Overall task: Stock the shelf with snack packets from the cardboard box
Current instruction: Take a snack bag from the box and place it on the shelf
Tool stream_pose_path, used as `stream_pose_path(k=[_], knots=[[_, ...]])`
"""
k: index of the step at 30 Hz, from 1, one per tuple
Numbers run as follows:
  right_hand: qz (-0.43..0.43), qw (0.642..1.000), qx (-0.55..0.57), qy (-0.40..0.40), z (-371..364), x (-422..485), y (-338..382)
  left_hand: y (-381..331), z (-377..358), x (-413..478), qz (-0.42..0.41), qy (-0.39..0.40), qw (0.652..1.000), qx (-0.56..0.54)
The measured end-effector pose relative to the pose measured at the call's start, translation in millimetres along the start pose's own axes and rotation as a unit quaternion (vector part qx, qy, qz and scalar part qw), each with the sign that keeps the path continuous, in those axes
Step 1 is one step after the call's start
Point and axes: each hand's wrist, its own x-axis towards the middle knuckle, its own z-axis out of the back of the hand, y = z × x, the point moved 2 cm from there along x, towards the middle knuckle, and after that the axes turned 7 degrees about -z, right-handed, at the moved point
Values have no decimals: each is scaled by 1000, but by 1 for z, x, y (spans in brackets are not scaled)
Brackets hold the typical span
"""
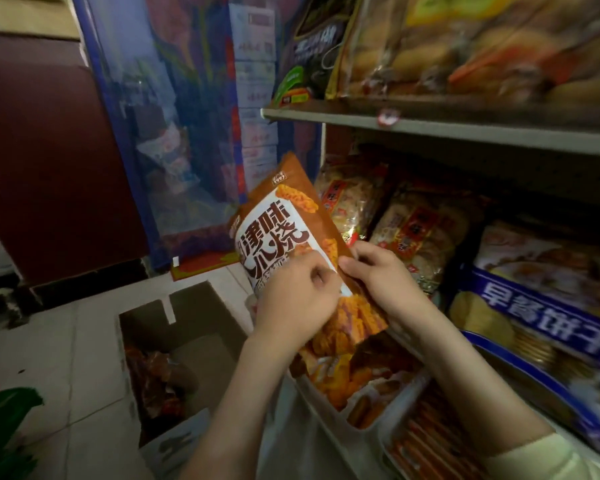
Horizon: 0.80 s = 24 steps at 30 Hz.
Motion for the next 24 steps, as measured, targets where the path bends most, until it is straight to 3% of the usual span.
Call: stream_pose_path(k=[4, 14, 24], knots=[[1, 999, 30, -20, 47, -43, 4, -37, -14, 1, 13, -49, 999, -7], [-13, 996, 73, -57, 139, -118, 20, -122, -41, -10, -138, -123, 982, -37], [-25, 992, 106, -59, 216, -186, 20, -208, -63, -43, -261, -112, 959, 6]])
